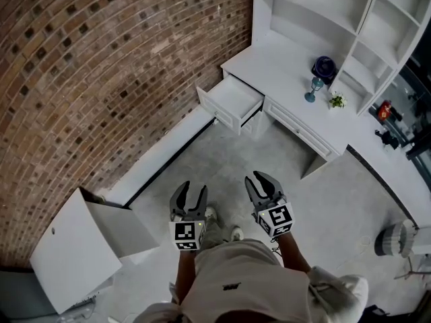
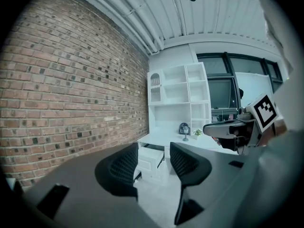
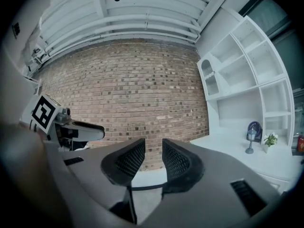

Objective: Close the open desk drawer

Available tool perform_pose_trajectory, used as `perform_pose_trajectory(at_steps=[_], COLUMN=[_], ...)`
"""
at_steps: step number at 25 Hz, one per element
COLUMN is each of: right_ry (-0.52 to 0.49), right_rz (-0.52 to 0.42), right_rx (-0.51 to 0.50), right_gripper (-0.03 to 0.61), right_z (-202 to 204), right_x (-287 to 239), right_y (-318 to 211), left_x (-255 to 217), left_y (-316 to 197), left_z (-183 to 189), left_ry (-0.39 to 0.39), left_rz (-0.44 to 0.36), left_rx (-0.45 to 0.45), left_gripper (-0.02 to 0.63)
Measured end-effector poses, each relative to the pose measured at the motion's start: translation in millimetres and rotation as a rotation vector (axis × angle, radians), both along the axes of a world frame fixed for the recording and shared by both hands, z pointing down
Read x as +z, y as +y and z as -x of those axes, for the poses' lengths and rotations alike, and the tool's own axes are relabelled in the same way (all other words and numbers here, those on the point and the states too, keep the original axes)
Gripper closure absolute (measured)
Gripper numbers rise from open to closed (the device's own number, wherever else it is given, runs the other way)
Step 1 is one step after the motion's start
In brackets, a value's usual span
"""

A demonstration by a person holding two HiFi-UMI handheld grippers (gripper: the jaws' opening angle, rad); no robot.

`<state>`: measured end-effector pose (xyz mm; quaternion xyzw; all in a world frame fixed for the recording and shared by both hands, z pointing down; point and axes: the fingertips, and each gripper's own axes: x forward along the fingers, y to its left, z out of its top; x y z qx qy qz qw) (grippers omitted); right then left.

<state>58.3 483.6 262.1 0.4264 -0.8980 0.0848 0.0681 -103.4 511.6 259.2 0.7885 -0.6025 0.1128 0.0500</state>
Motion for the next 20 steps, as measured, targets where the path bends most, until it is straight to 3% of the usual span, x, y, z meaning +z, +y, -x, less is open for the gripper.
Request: perform_pose_trajectory(at_steps=[8, 20], right_ry=[0.025, 0.066], right_rz=[-0.021, -0.004], right_rx=[0.034, 0.092], right_gripper=[0.477, 0.477], right_z=[14.7, 69.9], right_x=[5.6, 9.8], right_y=[-46.6, -119.3], left_x=[8.6, 12.5], left_y=[-47.7, -129.2], left_z=[21.3, 72.2], left_ry=[0.022, 0.051], left_rz=[-0.012, -0.013], left_rx=[0.011, 0.079], left_gripper=[0.391, 0.393])
